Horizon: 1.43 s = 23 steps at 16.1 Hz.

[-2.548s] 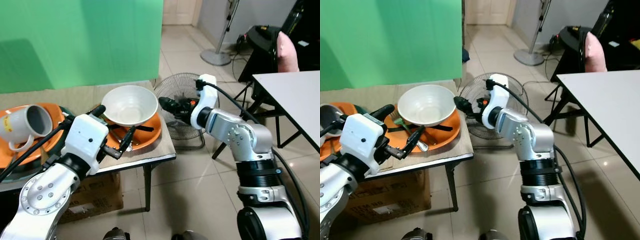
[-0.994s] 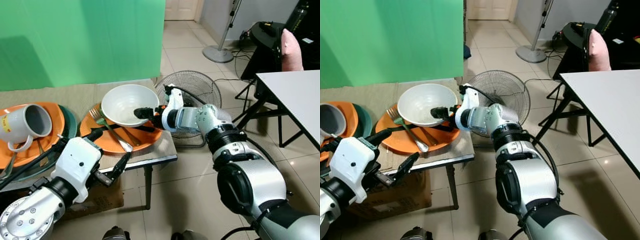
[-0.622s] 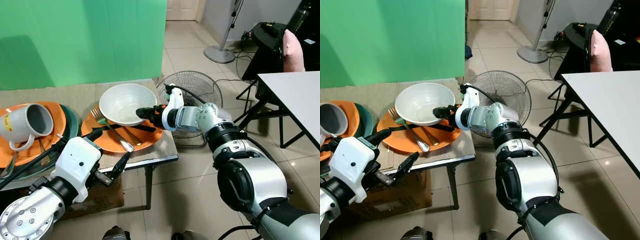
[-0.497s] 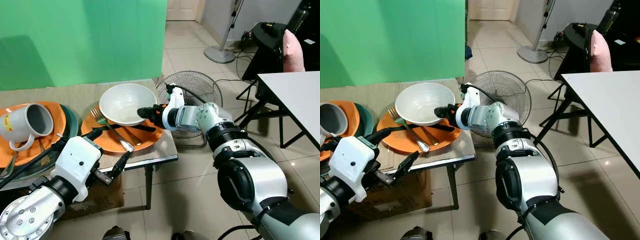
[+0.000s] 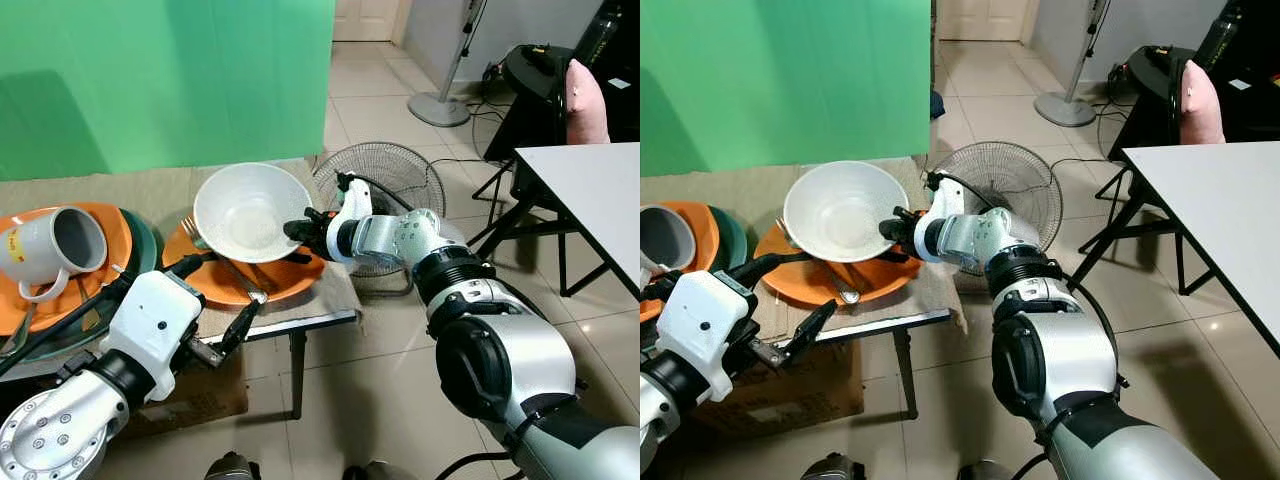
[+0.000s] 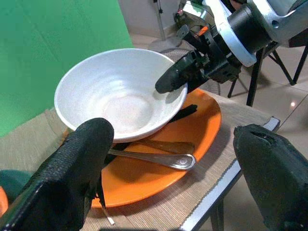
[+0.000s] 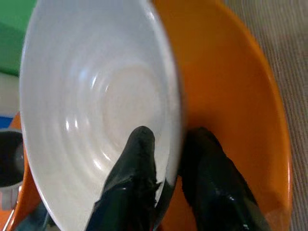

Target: Setting the table

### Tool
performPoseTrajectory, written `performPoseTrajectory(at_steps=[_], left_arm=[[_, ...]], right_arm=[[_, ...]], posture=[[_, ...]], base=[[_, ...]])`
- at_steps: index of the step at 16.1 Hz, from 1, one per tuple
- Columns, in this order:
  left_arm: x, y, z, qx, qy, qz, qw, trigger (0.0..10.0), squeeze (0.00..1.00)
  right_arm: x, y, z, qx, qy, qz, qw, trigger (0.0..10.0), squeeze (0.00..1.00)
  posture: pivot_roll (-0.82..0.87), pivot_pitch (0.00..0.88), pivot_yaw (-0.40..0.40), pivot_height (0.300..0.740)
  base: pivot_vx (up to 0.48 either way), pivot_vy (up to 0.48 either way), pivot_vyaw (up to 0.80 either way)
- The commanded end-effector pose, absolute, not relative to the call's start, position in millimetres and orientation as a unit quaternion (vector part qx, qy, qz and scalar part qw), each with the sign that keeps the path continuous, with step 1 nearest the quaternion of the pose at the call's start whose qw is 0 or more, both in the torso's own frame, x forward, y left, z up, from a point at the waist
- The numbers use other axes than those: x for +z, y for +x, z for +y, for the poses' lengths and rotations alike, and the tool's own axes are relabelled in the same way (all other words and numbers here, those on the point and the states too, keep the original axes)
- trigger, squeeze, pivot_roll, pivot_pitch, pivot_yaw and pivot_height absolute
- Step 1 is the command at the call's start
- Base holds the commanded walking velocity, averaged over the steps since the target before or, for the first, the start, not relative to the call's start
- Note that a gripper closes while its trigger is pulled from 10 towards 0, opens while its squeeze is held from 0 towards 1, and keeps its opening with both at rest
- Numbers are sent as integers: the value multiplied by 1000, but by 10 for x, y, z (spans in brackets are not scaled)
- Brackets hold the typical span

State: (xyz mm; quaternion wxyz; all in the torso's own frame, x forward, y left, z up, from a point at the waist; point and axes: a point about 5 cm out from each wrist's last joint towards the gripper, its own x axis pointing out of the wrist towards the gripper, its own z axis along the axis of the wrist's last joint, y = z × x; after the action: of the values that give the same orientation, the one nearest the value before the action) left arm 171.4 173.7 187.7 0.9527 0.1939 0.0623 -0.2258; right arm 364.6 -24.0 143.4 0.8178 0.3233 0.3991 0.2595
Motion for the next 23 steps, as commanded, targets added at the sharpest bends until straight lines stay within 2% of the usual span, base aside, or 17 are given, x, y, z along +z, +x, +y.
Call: performPoseTrajectory(at_steps=[1,5,9,11,13,14,15,17,19,23], left_arm=[[1892,1735,1761,-219,202,58,953,10000,0],[1927,1829,1762,-218,207,43,953,10000,0],[1938,1923,1733,-219,206,29,953,10000,0],[1990,2007,1687,-218,194,7,957,10000,0],[2016,2034,1630,-214,180,-8,960,10000,0],[2021,2020,1603,-206,164,-16,965,10000,0],[1991,2000,1593,-185,154,-20,970,10000,0],[1955,1982,1559,-176,144,-24,974,10000,0],[1921,2071,1555,-132,158,-29,978,10000,0],[1913,2181,1546,-79,137,-46,986,10000,0]], right_arm=[[1494,3674,-241,260,332,392,817,0,0],[1585,3724,-327,258,397,369,800,0,0],[1680,3755,-477,263,422,349,795,0,0],[1841,3780,-651,279,417,308,808,0,0],[1941,3753,-901,275,397,260,836,0,0],[2011,3679,-1103,270,371,218,862,10000,0],[2044,3557,-1332,247,312,173,901,10000,0],[2011,3398,-1525,209,240,136,938,10000,0],[1924,3091,-1777,143,217,111,959,10000,0],[1919,2828,-1947,70,209,78,972,10000,0]], posture=[[91,62,-68,740],[81,30,-42,740],[63,4,-20,740],[59,0,-15,740],[68,0,-23,740],[58,0,-15,740],[44,0,-7,740],[36,1,1,740],[16,6,7,740],[-22,25,13,740]], base=[[0,0,0],[0,0,0],[0,0,0],[0,0,0],[0,0,0],[0,0,0],[0,0,0],[0,0,0],[0,0,-400],[0,0,0]])
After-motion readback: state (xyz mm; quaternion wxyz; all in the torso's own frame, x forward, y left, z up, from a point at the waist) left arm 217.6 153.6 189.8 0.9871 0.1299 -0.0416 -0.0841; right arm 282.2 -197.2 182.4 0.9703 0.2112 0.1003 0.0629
